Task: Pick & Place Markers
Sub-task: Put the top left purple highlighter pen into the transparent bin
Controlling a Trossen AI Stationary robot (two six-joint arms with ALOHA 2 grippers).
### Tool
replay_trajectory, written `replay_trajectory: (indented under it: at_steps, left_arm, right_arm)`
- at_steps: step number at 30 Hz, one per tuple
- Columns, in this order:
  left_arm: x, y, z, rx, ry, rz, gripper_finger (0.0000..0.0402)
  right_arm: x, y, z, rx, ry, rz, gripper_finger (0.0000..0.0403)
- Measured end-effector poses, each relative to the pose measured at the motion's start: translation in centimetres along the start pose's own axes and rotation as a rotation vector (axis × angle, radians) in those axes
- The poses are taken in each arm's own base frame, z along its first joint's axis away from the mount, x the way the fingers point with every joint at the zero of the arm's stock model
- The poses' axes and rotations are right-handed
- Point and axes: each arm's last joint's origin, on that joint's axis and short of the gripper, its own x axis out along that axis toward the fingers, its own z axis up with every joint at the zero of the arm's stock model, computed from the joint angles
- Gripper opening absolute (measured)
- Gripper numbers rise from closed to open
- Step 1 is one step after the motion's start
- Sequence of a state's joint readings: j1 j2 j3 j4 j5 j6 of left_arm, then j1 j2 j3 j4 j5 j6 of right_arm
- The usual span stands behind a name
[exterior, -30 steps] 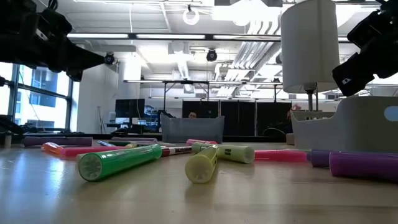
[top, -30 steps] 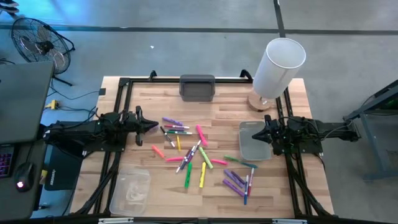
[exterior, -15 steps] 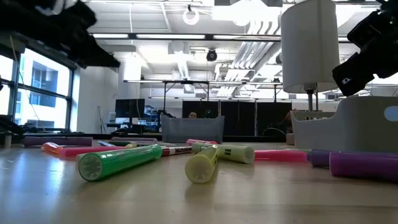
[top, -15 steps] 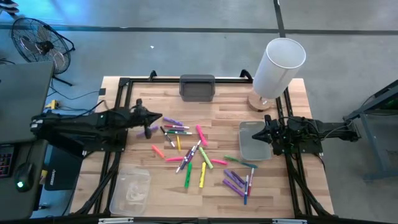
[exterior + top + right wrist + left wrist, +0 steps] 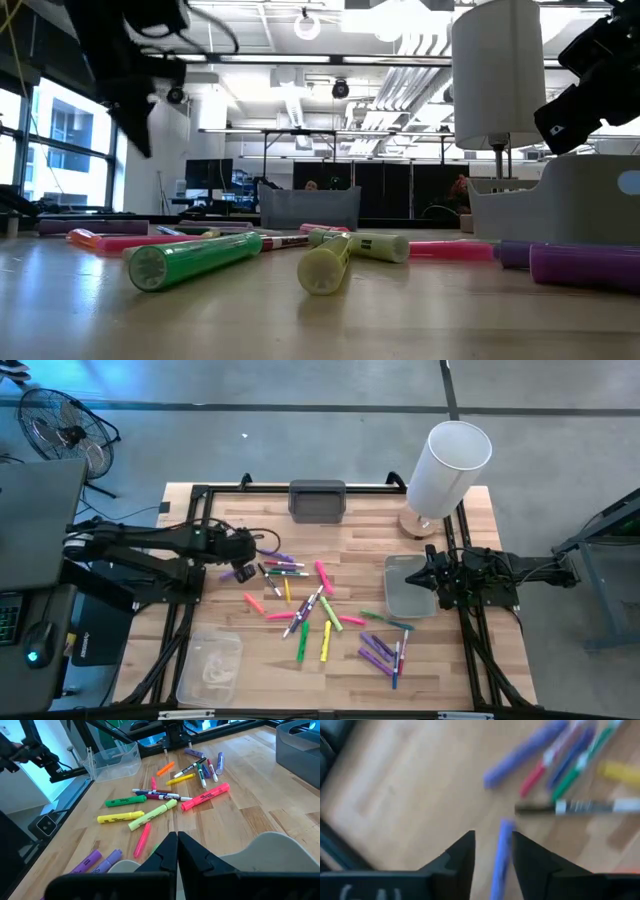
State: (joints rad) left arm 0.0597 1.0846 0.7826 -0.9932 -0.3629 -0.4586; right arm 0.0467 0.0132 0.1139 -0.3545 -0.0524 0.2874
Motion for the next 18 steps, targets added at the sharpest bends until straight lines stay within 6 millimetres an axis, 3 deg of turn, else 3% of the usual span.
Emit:
replay_trajectory:
  at_steps: [4,9,18]
  left_arm:
    - [2.1,-0.6,-0.6,0.018,0.156,-0.020,0.0144]
    - [4.8,0.3,-0.7,-0.022,0.271,-0.073,0.0144]
    - [6.5,1.9,-0.9,-0.072,0.300,-0.171,0.0144]
  right_arm:
    - [0.0,0.0,0.0,0.000,0.000,0.000,0.0000]
    - [0.0,0.0,0.0,0.000,-0.001,0.000,0.0000]
    - [0.0,0.0,0.0,0.000,0.000,0.000,0.0000]
